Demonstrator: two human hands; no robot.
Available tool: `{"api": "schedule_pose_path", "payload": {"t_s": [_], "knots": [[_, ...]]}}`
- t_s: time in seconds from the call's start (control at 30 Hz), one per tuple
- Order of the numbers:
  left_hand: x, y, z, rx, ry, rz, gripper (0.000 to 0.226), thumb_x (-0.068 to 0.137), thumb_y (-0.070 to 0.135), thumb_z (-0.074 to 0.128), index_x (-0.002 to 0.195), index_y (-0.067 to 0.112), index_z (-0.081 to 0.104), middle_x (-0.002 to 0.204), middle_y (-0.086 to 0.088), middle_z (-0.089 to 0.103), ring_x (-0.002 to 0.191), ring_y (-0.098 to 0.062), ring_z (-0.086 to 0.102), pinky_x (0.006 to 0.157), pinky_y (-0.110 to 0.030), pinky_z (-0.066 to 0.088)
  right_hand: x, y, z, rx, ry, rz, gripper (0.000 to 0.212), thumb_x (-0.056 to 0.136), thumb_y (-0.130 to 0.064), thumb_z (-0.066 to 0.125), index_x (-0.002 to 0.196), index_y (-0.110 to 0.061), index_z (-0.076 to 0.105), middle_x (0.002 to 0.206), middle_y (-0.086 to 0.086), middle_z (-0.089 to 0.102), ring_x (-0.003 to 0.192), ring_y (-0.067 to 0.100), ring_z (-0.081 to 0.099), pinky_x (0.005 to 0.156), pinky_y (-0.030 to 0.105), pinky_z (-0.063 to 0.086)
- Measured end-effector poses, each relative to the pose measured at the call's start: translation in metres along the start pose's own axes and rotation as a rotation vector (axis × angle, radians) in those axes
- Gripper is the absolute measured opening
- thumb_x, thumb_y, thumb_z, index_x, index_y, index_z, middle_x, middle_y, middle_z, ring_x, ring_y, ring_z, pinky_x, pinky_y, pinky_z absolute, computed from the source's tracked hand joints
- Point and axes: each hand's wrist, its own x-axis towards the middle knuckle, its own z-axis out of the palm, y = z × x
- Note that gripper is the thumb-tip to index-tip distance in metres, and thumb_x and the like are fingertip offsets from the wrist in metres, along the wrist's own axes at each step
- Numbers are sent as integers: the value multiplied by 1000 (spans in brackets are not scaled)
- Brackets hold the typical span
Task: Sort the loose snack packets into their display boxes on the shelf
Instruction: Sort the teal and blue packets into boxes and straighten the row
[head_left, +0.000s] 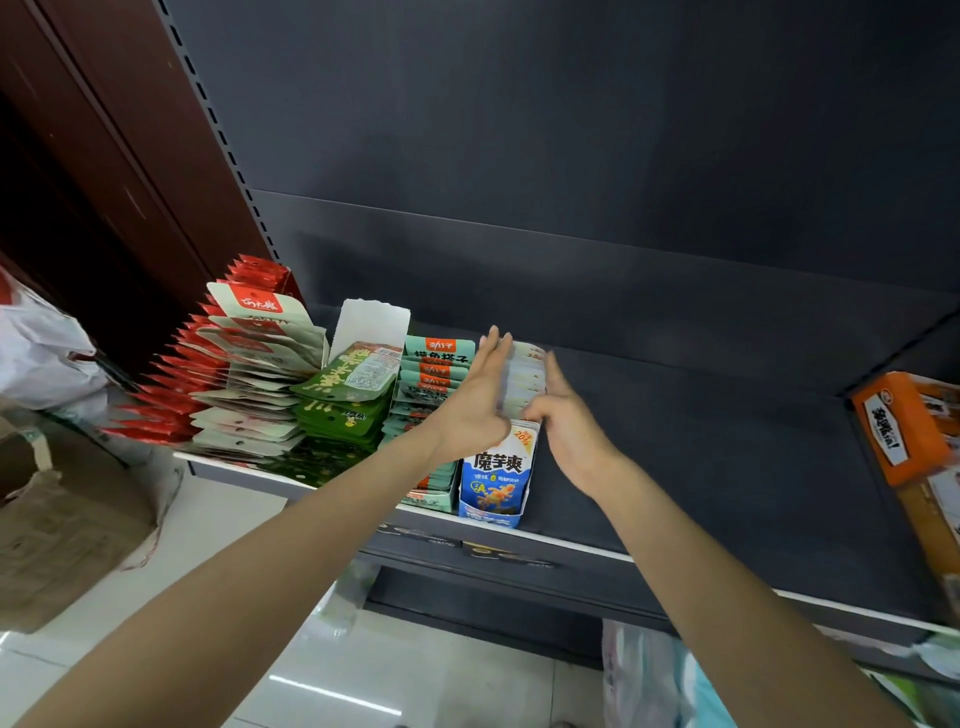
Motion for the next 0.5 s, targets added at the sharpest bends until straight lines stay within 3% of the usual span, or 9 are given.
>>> {"api": "schedule_pose_path", "payload": {"t_s": [0.07, 0.13, 0.23, 0.37, 0.43, 0.5], "knots": [[2, -1, 0, -15, 5, 0, 98, 79, -13, 58, 150, 13, -5, 157, 1, -18, 143, -12, -17, 104, -9, 3, -2, 8, 7, -103, -60, 9, 111, 56, -6, 51, 150, -33, -2, 150, 0, 34, 129, 14, 43, 103, 31, 41], [4, -1, -3, -6, -31, 1, 98, 79, -12, 59, 150, 12, -5, 157, 1, -18, 142, -11, -18, 108, -14, 3, -4, 9, 6, -177, -98, 13, 114, 61, -3, 55, 148, -38, -11, 154, -5, 25, 134, 15, 36, 106, 35, 39], [4, 0, -11, 89, -133, 21, 94, 82, -6, 58, 151, 14, -3, 157, 4, -18, 142, -9, -18, 108, -15, 13, -8, 3, -3, -337, -115, 11, 112, 77, 11, 58, 147, -33, -18, 155, -6, 21, 133, 13, 37, 90, 18, 45], [1, -1, -19, 568, -151, 150, 87, 89, 18, 60, 151, 11, -1, 158, -2, -13, 145, -12, -10, 113, -20, 5, -10, -9, -12, -757, -61, -98, 111, 79, -5, 71, 149, -21, -15, 158, -8, -15, 144, 7, 7, 104, 15, 29], [-2, -2, -19, 803, -107, 196, 87, 91, 32, 57, 150, 10, -3, 158, -6, -14, 145, -16, -13, 116, -27, 1, -10, -16, -13, -931, -77, -137, 110, 80, -14, 73, 149, -19, -13, 154, -9, -26, 141, -1, 2, 100, 9, 23], [-3, -5, -20, 939, -77, 197, 88, 91, 43, 51, 150, 9, -6, 157, -8, -14, 145, -18, -14, 116, -30, -3, -9, -21, -14, -1056, -93, -176, 111, 80, -22, 74, 149, -16, -12, 153, -9, -28, 142, 0, 1, 104, 13, 24]]}}
